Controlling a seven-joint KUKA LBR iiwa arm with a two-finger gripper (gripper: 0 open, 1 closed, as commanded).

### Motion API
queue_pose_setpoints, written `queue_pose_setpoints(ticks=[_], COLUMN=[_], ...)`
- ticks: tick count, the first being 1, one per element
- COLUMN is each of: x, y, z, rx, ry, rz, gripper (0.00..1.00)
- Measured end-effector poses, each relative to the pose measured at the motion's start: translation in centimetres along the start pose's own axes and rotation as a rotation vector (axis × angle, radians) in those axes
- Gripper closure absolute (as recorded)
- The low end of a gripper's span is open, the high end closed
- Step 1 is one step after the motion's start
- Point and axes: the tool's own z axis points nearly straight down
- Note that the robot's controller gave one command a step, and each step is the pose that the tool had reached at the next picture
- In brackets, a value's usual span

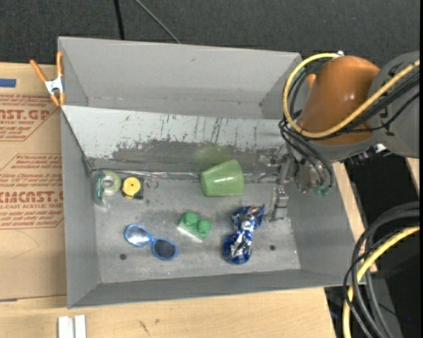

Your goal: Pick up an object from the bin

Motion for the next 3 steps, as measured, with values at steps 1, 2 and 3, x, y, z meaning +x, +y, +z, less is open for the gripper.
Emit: queue_pose_setpoints(ticks=[1, 2, 3], x=[5.3, 5.2, 8.4], y=[2.2, 2.2, 4.1], z=[9.8, 9.7, 10.5], rx=[-0.003, -0.002, -0.002], ry=[0.006, 0.002, 0.001], rz=[-0.408, -0.409, -0.582], gripper=[0.0, 1.0, 1.0])
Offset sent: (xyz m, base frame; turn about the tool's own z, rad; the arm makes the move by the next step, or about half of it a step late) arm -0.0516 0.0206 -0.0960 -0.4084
